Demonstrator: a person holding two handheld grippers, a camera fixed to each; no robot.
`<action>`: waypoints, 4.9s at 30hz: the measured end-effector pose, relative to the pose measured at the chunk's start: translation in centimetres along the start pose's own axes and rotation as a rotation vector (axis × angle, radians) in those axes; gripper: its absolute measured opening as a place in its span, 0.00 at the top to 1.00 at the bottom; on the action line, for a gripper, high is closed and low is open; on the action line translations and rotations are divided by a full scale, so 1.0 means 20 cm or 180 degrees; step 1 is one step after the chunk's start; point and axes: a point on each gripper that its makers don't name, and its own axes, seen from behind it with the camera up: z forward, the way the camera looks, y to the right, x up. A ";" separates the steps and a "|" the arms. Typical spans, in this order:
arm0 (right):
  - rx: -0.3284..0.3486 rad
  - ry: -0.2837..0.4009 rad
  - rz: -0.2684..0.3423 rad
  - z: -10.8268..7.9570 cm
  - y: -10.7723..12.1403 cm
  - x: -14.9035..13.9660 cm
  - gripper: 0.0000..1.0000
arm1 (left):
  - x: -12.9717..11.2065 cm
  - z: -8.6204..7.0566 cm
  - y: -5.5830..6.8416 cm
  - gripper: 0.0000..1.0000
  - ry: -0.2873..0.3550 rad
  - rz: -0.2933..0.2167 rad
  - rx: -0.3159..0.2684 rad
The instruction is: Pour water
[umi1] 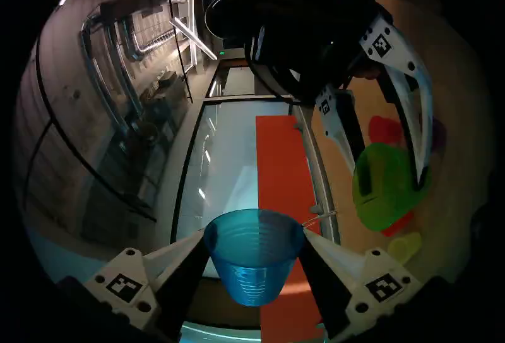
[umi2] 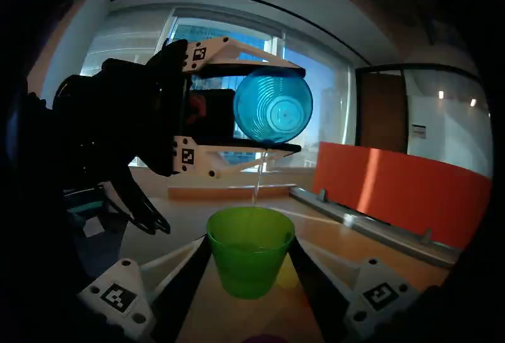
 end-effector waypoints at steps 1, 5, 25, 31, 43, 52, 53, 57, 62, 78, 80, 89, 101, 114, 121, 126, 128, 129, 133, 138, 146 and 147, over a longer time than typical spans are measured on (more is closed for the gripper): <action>-0.0002 0.0003 0.0001 0.00 0.00 0.00 0.12 | 0.00 0.00 0.00 0.13 0.0005 0.0022 0.0003; -0.0011 0.0015 0.0003 0.00 0.01 0.01 0.12 | 0.02 -0.01 -0.01 0.13 0.0021 0.0131 0.0017; -0.0033 0.0055 0.0005 -0.01 0.03 0.02 0.12 | 0.04 0.01 -0.02 0.13 0.0072 0.0000 0.0024; -0.0046 0.0085 -0.0011 -0.02 0.03 0.03 0.12 | 0.00 0.02 -0.01 0.13 0.0072 -0.0480 -0.0018; -0.0075 0.0132 -0.0026 -0.04 0.04 0.07 0.12 | -0.07 0.04 0.02 0.13 0.0130 -0.1799 -0.0142; -0.0091 0.0159 -0.0049 -0.06 0.03 0.09 0.12 | -0.11 0.03 0.03 0.13 0.0207 -0.2849 -0.0240; -0.0091 0.0163 -0.0050 -0.06 0.03 0.09 0.12 | -0.12 0.03 0.03 0.13 0.0201 -0.2964 -0.0241; -0.0102 0.0181 -0.0060 -0.07 0.04 0.10 0.12 | -0.13 0.03 0.04 0.13 0.0202 -0.3349 -0.0284; -0.0115 0.0201 -0.0077 -0.08 0.04 0.13 0.12 | -0.16 0.02 0.05 0.13 0.0217 -0.3819 -0.0319; -0.0210 0.0209 -0.0032 -0.12 0.07 0.14 0.12 | -0.25 -0.02 0.19 0.12 0.0097 -0.4523 -0.0470; -0.0234 0.0202 -0.0019 -0.13 0.09 0.13 0.12 | -0.27 -0.02 0.23 0.12 0.0037 -0.4543 -0.0469; -0.0381 0.0156 0.0002 -0.22 0.16 0.11 0.12 | -0.32 -0.07 0.37 0.13 -0.0119 -0.4668 -0.0531; -0.0648 0.0030 0.0017 -0.40 0.28 0.04 0.12 | -0.31 -0.16 0.57 0.12 -0.0299 -0.4752 -0.0645; -0.0881 -0.0017 0.0052 -0.57 0.36 -0.01 0.12 | -0.33 -0.24 0.75 0.12 -0.0511 -0.4831 -0.0726; -0.0887 -0.0097 0.0047 -0.61 0.37 -0.04 0.12 | -0.32 -0.25 0.83 0.12 -0.0585 -0.4797 -0.0844; -0.0873 -0.0201 0.0035 -0.63 0.37 -0.08 0.12 | -0.31 -0.24 0.89 0.11 -0.0649 -0.4717 -0.0976; -0.0872 -0.0260 0.0028 -0.64 0.38 -0.11 0.12 | -0.30 -0.24 0.91 0.11 -0.0676 -0.4683 -0.1035; -0.0872 -0.0287 0.0028 -0.64 0.38 -0.12 0.12 | -0.30 -0.24 0.92 0.11 -0.0690 -0.4662 -0.1069; -0.0869 -0.0340 0.0068 -0.65 0.40 -0.14 0.12 | -0.28 -0.23 0.96 0.12 -0.0737 -0.4572 -0.1198; -0.0831 -0.0397 0.0185 -0.67 0.41 -0.18 0.12 | -0.26 -0.24 1.03 0.11 -0.0797 -0.4458 -0.1365; -0.0782 -0.0632 0.0225 -0.71 0.40 -0.29 0.11 | -0.24 -0.26 1.14 0.11 -0.0916 -0.4309 -0.1618; -0.0772 -0.0670 0.0229 -0.72 0.40 -0.31 0.11 | -0.25 -0.26 1.15 0.11 -0.0935 -0.4296 -0.1646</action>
